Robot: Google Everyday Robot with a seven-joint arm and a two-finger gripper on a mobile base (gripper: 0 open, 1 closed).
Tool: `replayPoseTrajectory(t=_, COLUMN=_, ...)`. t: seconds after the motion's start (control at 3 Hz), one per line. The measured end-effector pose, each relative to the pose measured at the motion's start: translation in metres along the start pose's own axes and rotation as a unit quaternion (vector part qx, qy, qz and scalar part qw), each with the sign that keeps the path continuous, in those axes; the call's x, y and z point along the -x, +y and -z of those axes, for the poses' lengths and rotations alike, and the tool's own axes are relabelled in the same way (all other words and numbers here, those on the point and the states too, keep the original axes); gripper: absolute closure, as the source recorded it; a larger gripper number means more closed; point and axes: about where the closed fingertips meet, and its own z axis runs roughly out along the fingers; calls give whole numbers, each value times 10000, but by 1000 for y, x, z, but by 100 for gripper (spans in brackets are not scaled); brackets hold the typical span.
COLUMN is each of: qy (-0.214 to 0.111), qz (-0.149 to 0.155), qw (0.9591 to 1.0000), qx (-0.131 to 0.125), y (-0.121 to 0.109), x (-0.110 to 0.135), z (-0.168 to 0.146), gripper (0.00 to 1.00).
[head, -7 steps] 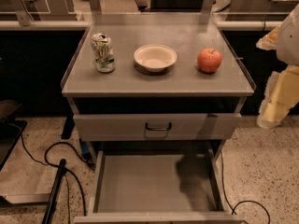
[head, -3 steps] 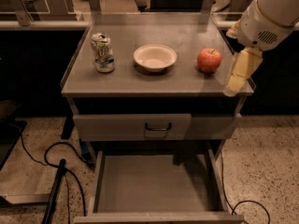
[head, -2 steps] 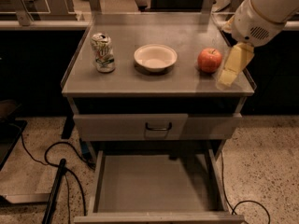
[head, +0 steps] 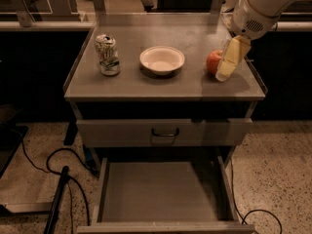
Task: Place apple into middle drawer
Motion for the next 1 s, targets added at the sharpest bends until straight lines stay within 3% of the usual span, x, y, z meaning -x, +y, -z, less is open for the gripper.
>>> replayPoseTrajectory(t=1.0, qy=102, qz=49, qw=9998, qx=161, y=-41, x=-8, z=-35, gripper=0)
